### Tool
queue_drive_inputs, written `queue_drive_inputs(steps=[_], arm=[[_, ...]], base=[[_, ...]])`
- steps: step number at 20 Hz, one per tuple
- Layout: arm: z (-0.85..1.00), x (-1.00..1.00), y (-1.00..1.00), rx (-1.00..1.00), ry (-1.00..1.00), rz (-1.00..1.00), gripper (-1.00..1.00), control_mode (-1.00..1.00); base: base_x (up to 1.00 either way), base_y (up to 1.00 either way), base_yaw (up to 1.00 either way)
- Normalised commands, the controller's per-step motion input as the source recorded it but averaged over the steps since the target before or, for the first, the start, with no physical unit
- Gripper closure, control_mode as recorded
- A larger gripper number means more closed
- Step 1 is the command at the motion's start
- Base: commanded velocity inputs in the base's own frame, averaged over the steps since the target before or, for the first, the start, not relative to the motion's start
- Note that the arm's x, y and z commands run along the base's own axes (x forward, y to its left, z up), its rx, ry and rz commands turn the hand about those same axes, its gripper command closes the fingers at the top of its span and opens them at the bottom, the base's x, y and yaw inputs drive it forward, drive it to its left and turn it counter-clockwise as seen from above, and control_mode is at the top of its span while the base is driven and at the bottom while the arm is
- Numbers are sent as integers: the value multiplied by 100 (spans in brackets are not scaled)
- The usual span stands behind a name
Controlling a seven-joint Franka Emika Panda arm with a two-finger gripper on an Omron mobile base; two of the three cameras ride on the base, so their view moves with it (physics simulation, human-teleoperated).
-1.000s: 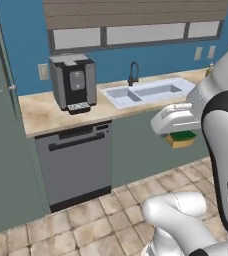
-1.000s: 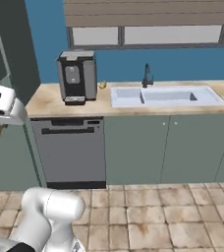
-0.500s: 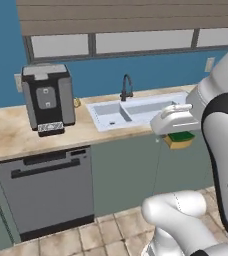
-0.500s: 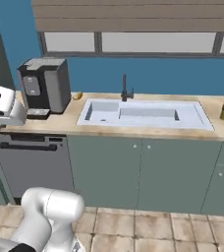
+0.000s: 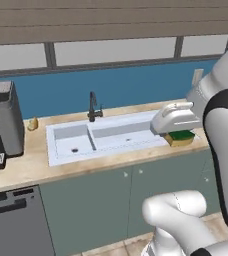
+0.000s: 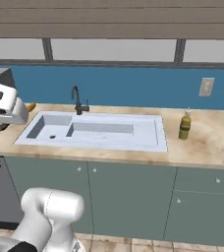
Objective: Open the cabinet. Pick the sponge and place it next to the sink. Then close the cabinet.
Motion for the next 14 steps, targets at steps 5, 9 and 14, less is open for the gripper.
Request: queue_drive_inputs(steps=[5, 9, 14], arm=[[0, 0, 0, 0, 0, 0, 100, 100], [0, 0, 0, 0, 0, 0, 100, 100], [0, 0, 0, 0, 0, 0, 100, 100]], base=[[8, -14, -1], [20, -64, 0], [17, -92, -6]])
